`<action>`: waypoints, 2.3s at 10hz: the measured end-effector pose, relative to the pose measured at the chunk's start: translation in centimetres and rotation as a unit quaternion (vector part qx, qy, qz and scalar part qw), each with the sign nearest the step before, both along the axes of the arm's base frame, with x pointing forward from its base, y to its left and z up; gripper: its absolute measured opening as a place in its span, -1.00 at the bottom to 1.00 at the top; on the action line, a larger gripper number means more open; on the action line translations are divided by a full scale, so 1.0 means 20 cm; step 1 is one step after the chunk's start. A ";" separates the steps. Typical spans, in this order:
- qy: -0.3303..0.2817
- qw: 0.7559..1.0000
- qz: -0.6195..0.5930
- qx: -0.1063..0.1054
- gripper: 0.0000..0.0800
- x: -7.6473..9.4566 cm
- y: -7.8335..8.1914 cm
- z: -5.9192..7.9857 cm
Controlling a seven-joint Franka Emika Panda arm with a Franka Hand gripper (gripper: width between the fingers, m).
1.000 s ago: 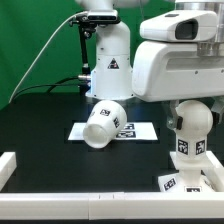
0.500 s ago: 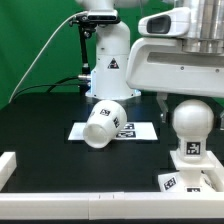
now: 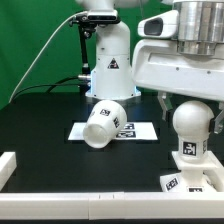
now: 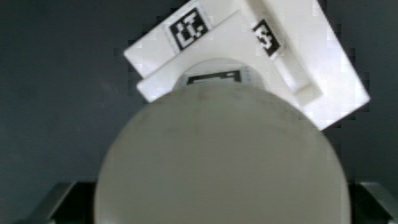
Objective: Assemble lamp
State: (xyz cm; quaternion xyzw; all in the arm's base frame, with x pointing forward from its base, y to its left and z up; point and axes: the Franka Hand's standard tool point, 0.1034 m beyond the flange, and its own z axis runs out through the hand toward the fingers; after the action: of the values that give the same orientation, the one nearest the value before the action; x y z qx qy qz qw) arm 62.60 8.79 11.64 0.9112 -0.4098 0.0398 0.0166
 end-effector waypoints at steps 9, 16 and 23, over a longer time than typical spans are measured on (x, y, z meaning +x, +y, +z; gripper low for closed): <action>0.003 0.987 -0.146 0.065 0.73 -0.03 0.05 -0.02; -0.004 0.977 0.209 0.047 0.75 -0.03 0.04 -0.01; 0.005 0.858 0.513 -0.010 0.75 -0.02 0.06 0.03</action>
Offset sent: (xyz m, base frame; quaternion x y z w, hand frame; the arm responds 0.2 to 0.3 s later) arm 0.0272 0.0063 0.0138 0.1825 -0.0281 0.3555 0.9162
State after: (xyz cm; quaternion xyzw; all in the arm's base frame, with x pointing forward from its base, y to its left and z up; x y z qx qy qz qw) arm 62.14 9.96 12.32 0.9923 0.1167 0.0417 0.0048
